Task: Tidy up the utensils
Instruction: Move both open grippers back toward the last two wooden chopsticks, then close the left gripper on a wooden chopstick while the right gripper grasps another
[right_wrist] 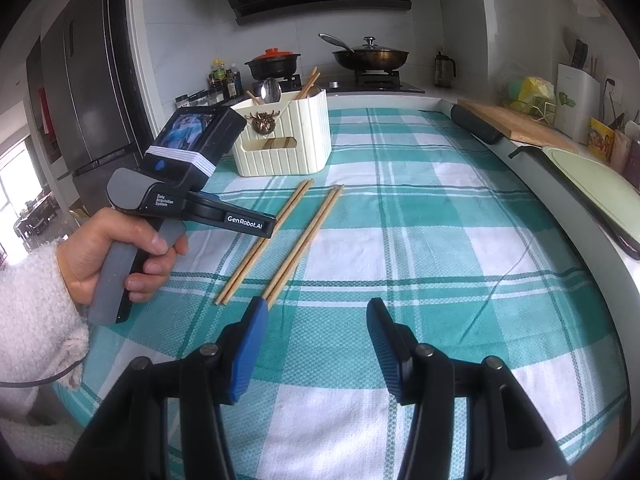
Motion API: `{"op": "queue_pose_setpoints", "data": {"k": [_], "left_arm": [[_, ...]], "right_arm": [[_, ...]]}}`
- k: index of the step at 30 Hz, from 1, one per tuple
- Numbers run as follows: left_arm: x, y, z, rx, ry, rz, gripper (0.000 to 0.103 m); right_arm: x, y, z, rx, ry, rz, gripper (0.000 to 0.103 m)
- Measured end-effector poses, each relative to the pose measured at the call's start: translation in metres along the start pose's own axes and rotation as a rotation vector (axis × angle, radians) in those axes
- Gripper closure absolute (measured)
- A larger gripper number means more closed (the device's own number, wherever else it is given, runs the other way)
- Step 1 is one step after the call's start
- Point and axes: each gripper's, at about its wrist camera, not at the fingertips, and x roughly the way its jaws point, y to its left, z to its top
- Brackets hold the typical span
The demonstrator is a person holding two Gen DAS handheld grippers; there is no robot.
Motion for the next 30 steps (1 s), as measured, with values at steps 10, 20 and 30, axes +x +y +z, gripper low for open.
{"op": "queue_pose_setpoints", "data": {"k": [10,20,30], "left_arm": [[0.004,-0.006,0.007,-0.001,0.026,-0.1,0.076],[-0.032,0.057,-0.05,-0.188,0.051,-0.012,0.097],[-0.072,0.099,-0.091,-0.303,-0.003,-0.017,0.097]], "right_arm": [[0.03,-0.025,0.013,0.084,0.086,-0.01,0.05],[0.115,-0.024,0.057,0.176,0.19,0.06,0.064],[0.15,0.005,0.065,0.048,0.245,-0.075,0.071]]}}
